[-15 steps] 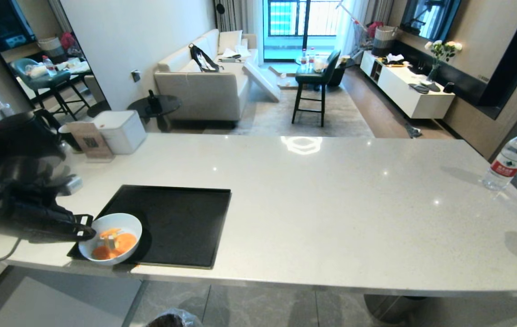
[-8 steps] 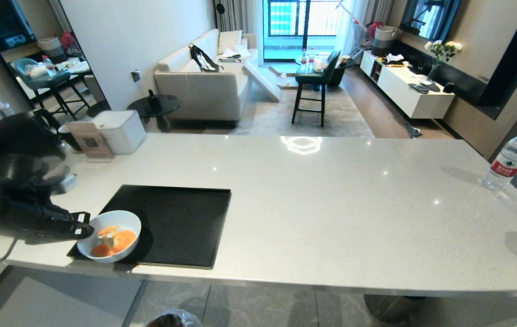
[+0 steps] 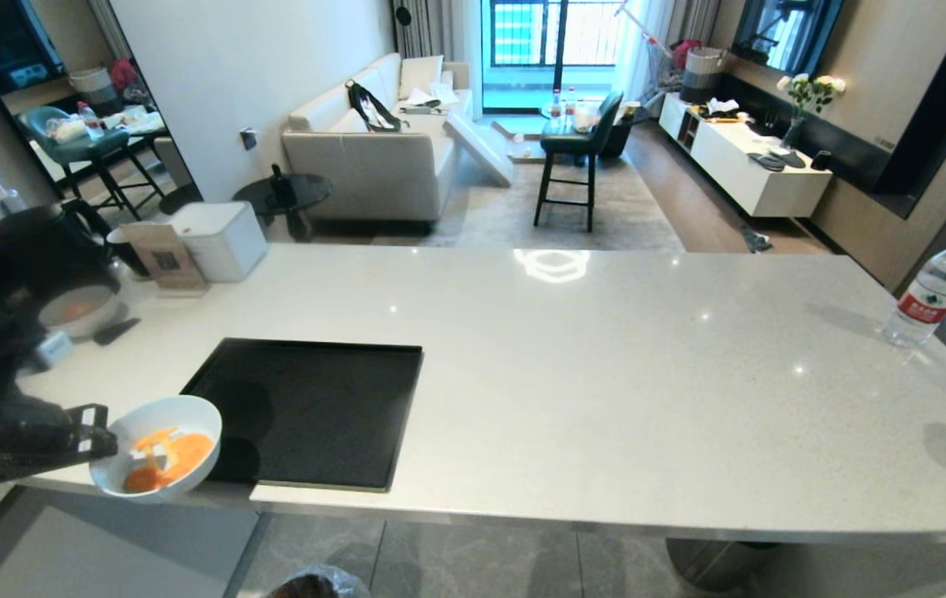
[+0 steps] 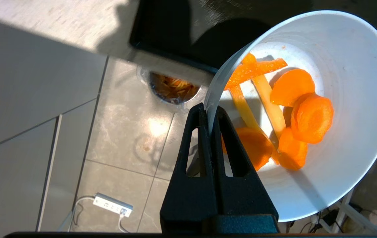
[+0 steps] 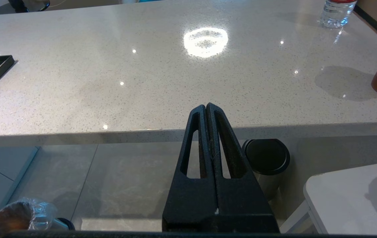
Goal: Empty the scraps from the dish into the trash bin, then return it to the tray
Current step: Pick up the bowl with leftover food
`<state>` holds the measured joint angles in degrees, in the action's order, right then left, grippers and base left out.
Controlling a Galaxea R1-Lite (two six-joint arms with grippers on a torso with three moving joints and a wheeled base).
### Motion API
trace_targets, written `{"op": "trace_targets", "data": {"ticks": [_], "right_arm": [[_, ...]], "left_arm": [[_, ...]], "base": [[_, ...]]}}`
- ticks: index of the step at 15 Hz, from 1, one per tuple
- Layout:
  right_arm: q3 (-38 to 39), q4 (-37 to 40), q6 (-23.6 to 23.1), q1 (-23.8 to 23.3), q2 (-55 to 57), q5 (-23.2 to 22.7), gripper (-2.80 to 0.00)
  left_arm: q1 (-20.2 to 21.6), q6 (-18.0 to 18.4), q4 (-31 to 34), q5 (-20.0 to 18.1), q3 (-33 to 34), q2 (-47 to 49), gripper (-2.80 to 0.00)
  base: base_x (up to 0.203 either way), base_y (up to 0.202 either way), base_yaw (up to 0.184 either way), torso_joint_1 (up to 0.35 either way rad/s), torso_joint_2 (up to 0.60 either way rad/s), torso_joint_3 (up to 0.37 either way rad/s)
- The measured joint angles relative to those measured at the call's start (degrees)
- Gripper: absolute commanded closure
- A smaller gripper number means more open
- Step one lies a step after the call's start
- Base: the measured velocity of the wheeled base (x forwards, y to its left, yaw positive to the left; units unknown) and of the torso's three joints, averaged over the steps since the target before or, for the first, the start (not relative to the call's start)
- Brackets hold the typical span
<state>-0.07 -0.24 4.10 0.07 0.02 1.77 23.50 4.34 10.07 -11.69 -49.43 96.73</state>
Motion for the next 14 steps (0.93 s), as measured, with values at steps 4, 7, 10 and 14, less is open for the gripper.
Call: {"op": "trace_targets", "data": {"ticks": [4, 7, 10, 14], "right_arm": [[0.0, 0.0, 0.0, 0.0, 0.0, 0.0, 0.0], [0.0, 0.0, 0.0, 0.0, 0.0, 0.0, 0.0], [0.0, 0.0, 0.0, 0.0, 0.0, 0.0, 0.0], [0.0, 0.0, 0.0, 0.0, 0.0, 0.0, 0.0]], "left_arm": [[10.0, 5.7, 5.4, -2.5, 4.5, -7.4, 0.0], [18.6, 14.1, 6.1, -6.9, 7.6, -11.4, 0.0], [22.7, 18.5, 6.2, -10.5, 12.1, -15.2, 0.0], [23.8, 18.7, 6.3, -11.7, 19.1, -21.7, 0.0]], "base": [[0.0, 0.0, 0.0, 0.0, 0.0, 0.0], [0.0, 0.0, 0.0, 0.0, 0.0, 0.0], [0.0, 0.0, 0.0, 0.0, 0.0, 0.0], [0.0, 0.0, 0.0, 0.0, 0.0, 0.0]]}}
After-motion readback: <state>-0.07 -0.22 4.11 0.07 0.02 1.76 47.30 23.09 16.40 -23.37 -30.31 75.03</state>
